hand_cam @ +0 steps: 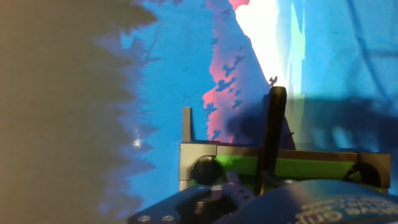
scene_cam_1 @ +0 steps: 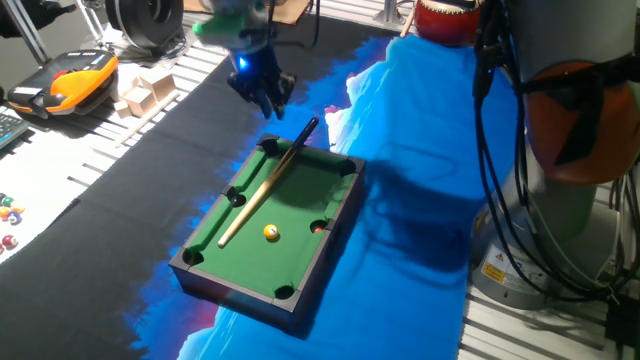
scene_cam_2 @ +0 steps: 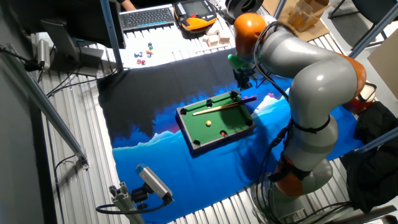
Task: Hit the pool ball
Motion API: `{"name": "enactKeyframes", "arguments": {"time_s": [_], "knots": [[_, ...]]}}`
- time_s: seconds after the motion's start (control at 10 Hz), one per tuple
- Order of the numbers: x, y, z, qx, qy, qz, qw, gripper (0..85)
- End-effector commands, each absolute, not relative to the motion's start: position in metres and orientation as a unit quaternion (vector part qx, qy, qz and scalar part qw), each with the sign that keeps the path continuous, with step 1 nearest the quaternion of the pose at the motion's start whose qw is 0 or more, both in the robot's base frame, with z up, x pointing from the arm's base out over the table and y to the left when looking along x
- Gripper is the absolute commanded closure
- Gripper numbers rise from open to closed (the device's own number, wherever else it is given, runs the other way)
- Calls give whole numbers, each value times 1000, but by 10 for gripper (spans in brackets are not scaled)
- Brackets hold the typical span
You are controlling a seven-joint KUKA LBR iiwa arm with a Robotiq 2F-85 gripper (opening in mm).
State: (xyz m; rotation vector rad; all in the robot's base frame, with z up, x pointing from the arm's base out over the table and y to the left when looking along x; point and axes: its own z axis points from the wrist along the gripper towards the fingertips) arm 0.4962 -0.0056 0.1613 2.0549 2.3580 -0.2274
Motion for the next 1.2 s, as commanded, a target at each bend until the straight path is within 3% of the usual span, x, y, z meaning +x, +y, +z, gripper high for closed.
{"name": "enactKeyframes", "arguments": {"time_s": [0.0, 0.6, 1.1], "knots": [[495, -7, 155, 658, 750, -67, 3, 510], [485, -14, 125, 683, 728, -65, 3, 510], [480, -22, 118, 725, 686, -58, -2, 510]]}}
